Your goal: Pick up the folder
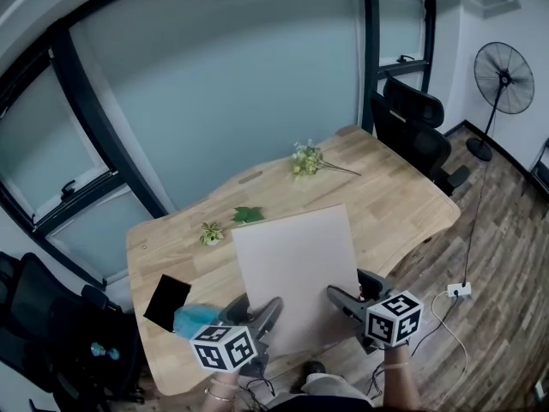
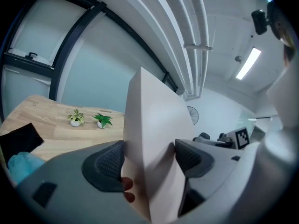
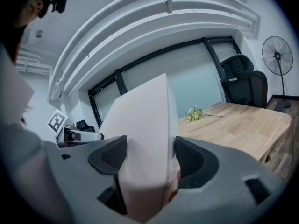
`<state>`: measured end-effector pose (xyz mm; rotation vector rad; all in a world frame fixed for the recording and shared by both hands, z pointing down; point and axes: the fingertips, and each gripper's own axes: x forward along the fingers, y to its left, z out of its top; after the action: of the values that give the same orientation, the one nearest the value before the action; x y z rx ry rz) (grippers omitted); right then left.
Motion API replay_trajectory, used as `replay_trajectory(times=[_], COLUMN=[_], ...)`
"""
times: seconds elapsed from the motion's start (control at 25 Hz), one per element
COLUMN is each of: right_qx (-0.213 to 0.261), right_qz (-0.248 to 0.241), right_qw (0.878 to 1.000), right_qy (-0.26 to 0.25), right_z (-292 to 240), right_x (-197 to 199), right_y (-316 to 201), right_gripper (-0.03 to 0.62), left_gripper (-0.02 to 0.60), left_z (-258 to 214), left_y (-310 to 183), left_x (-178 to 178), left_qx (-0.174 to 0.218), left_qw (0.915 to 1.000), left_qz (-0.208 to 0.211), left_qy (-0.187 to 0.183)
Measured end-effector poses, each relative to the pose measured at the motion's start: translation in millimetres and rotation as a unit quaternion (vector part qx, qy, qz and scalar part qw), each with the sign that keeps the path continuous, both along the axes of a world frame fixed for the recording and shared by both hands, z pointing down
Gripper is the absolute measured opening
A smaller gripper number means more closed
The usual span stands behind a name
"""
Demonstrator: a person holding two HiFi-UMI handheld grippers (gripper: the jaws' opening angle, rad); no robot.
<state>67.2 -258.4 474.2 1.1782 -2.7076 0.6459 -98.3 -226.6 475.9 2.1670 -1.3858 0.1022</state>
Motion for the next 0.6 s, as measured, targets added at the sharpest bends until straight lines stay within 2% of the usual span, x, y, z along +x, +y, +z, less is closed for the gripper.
replay_trajectory(times=[0.6], right_qx=[0.037], right_qz=[0.013], right_qw=[0.999], right_qy=[0.016], right_z=[-27], right_x=[-8], right_y=[43], right_gripper=[0.327], left_gripper=[0.318], left_z=[-19], left_y=[38], left_x=[-10], left_qx=[0.026], left_qw=[0.9995], left_qz=[0.013], left_qy=[0.013])
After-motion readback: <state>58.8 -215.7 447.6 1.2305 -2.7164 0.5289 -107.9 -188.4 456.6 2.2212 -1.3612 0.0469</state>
